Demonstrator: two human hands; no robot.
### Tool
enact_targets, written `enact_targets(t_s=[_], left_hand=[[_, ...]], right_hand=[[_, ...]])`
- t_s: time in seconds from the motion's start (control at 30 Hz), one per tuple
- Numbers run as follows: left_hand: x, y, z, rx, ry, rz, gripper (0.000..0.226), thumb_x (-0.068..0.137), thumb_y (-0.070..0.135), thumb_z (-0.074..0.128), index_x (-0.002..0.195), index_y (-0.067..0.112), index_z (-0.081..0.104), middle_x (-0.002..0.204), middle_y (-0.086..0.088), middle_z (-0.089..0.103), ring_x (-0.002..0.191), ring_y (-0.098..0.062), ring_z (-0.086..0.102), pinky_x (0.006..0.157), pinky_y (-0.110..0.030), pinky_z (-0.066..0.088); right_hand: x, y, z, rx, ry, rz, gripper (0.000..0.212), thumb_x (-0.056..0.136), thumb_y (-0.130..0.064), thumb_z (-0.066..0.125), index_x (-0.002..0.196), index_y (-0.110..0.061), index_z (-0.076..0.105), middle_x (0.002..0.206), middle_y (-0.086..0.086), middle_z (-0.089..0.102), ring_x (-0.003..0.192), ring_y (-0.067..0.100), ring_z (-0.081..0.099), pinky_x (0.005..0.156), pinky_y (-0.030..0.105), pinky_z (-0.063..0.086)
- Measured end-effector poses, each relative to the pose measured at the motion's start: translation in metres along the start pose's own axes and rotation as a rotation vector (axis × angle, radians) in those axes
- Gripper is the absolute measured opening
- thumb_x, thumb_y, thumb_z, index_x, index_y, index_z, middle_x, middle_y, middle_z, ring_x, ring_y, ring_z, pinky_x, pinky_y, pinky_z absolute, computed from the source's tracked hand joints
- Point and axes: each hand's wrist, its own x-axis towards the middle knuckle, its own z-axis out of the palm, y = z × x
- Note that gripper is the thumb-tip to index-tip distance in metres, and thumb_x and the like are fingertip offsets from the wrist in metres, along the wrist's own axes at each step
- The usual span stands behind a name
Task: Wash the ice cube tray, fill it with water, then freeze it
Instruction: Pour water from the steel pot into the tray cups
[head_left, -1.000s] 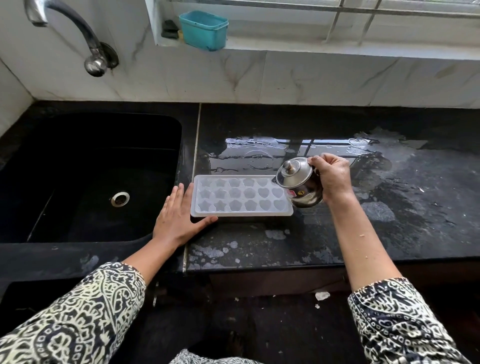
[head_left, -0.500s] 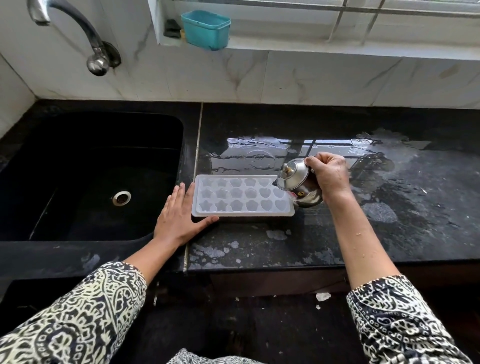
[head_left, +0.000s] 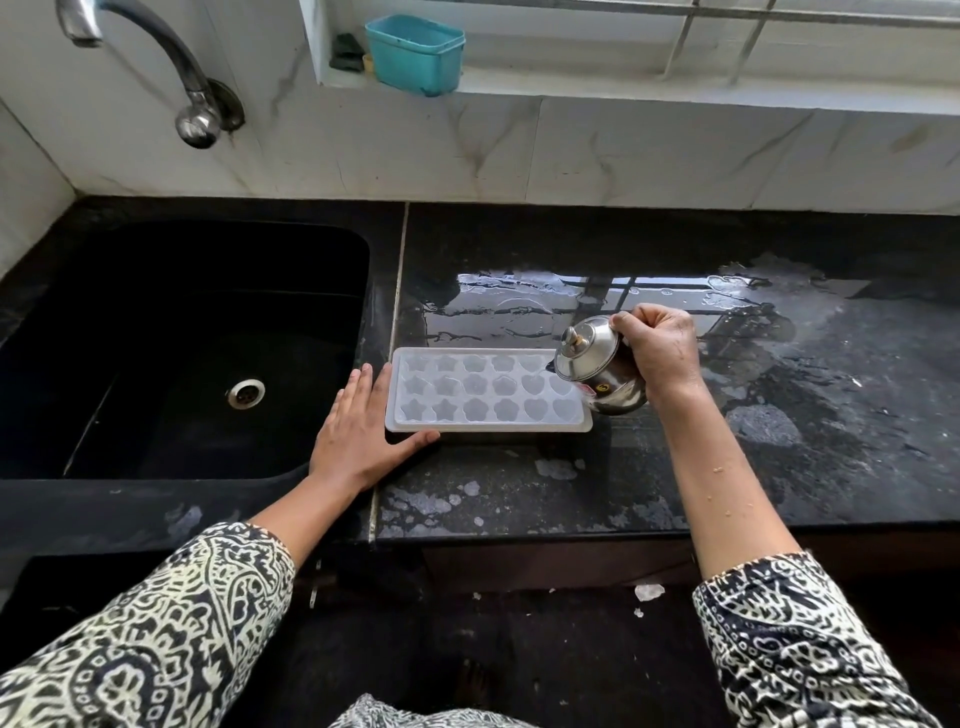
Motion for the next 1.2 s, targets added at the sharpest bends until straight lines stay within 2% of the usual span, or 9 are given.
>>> enact_targets(t_s=[0.17,0.33,0.6,0.87,1.0,1.2], left_hand=[[0.0,0.001,-0.001,-0.008,0.006,0.003,0.122,0.058,0.096,0.02,0.153,0.025,-0.007,0.162,-0.006,-0.004,0.148,-0.016,-0.009,0.118,-0.033,-0.004],[0.0,0.001,-0.002,0.002,0.004,0.0,0.123,0.057,0.097,0.019,0.153,0.024,-0.007,0.162,-0.006,-0.004,0.148,-0.016,-0.008,0.117,-0.032,-0.005],[0.0,0.001,-0.002,0.003,0.0,0.002,0.122,0.058,0.097,0.02,0.153,0.025,-0.009,0.162,-0.005,-0.006,0.148,-0.016,-0.009,0.117,-0.032,-0.006],[0.0,0.001,-0.001,0.005,0.003,0.0,0.122,0.057,0.096,0.019,0.153,0.025,-0.008,0.162,-0.005,-0.005,0.148,-0.016,-0.009,0.118,-0.033,-0.005],[0.001,-0.001,0.001,0.006,0.009,0.004,0.121,0.06,0.096,0.022,0.153,0.024,-0.006,0.162,-0.006,-0.004,0.148,-0.016,-0.008,0.118,-0.034,-0.004],[0.001,-0.001,0.001,0.013,0.004,-0.001,0.121,0.06,0.096,0.02,0.153,0.025,-0.008,0.162,-0.005,-0.005,0.148,-0.015,-0.01,0.118,-0.033,-0.005]], right_hand=[[-0.001,0.001,-0.001,-0.018,0.005,-0.001,0.035,0.082,-0.014,0.062,0.053,-0.018,0.042,0.058,0.004,0.044,0.058,0.017,0.044,0.058,0.031,0.042],[-0.002,-0.001,-0.003,-0.011,0.004,-0.005,0.034,0.083,-0.013,0.062,0.055,-0.017,0.042,0.056,0.001,0.043,0.052,0.009,0.043,0.05,0.021,0.042],[0.0,-0.002,-0.003,0.002,0.007,-0.004,0.035,0.081,-0.016,0.063,0.054,-0.018,0.042,0.058,0.005,0.044,0.061,0.02,0.045,0.058,0.032,0.043],[-0.001,-0.001,-0.001,0.021,0.008,-0.007,0.037,0.084,-0.014,0.063,0.053,-0.019,0.042,0.056,0.0,0.045,0.054,0.011,0.046,0.054,0.025,0.044],[0.0,-0.001,-0.002,0.153,0.003,0.054,0.035,0.083,-0.011,0.062,0.055,-0.017,0.042,0.055,0.0,0.045,0.048,0.006,0.044,0.049,0.019,0.042],[0.002,0.002,-0.012,0.483,0.052,0.199,0.026,0.081,-0.003,0.062,0.06,-0.014,0.055,0.058,-0.002,0.055,0.061,0.012,0.051,0.063,0.025,0.046]])
